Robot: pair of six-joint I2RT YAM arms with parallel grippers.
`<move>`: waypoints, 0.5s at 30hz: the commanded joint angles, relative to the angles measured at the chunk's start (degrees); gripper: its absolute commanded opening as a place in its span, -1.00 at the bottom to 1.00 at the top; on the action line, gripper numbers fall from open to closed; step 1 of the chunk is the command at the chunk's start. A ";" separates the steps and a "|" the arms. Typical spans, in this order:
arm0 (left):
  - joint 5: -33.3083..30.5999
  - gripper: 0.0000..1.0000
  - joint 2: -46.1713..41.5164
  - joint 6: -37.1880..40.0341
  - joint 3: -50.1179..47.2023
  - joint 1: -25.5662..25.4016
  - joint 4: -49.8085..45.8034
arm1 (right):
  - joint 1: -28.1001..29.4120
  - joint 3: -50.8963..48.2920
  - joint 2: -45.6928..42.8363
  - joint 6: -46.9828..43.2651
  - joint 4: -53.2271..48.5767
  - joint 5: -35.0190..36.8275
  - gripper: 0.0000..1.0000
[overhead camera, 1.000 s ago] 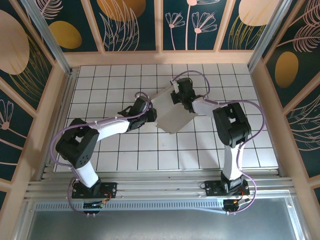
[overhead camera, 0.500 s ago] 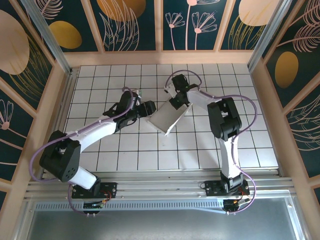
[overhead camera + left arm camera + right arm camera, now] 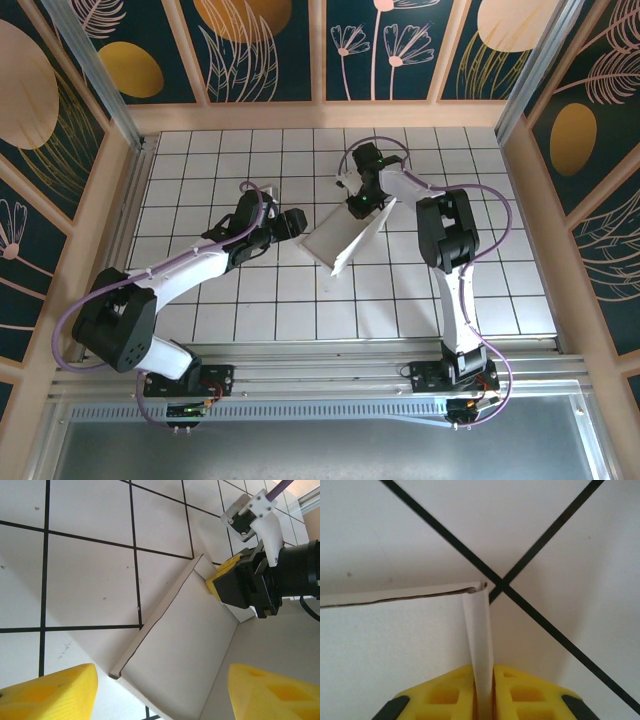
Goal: Fold the paper box
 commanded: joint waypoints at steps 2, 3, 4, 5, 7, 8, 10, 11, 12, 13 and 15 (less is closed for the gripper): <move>0.01 0.38 -0.51 1.24 -0.45 0.34 1.73 | 0.24 1.65 2.90 -1.10 -8.30 8.78 -1.00; 0.05 0.38 -0.51 1.35 -0.52 0.32 1.87 | 0.43 2.60 3.34 -1.10 -9.19 9.84 -1.00; 0.10 0.38 -0.51 1.36 -0.52 0.39 1.91 | 0.68 3.13 3.56 -1.10 -9.72 10.84 -1.00; 0.11 0.38 -0.51 1.46 -0.58 0.42 2.05 | 0.85 3.27 3.66 -1.18 -9.78 12.17 -1.00; 0.26 0.38 -0.60 1.44 -0.81 0.41 2.52 | 1.38 3.02 3.66 -1.35 -9.33 14.76 -1.00; 0.32 0.38 -0.66 1.39 -0.91 0.50 2.69 | 1.74 2.93 3.83 -1.66 -9.41 16.13 -1.00; 0.34 0.38 -0.85 1.53 -1.22 0.50 3.01 | 2.32 2.91 4.04 -1.65 -9.27 18.09 -1.00; 0.29 0.38 -0.95 1.64 -1.32 0.50 3.06 | 2.46 2.84 4.01 -1.42 -8.88 18.09 -1.00; 0.28 0.38 -0.95 1.74 -1.42 0.65 3.10 | 2.46 2.74 3.86 -1.11 -8.43 17.69 -1.00; 0.27 0.38 -1.02 1.96 -1.44 0.59 3.22 | 2.47 2.67 3.63 -0.42 -7.68 17.32 -0.88; 0.21 0.38 -1.12 1.96 -1.59 0.59 3.50 | 2.29 2.41 2.64 0.75 -6.06 14.49 -0.55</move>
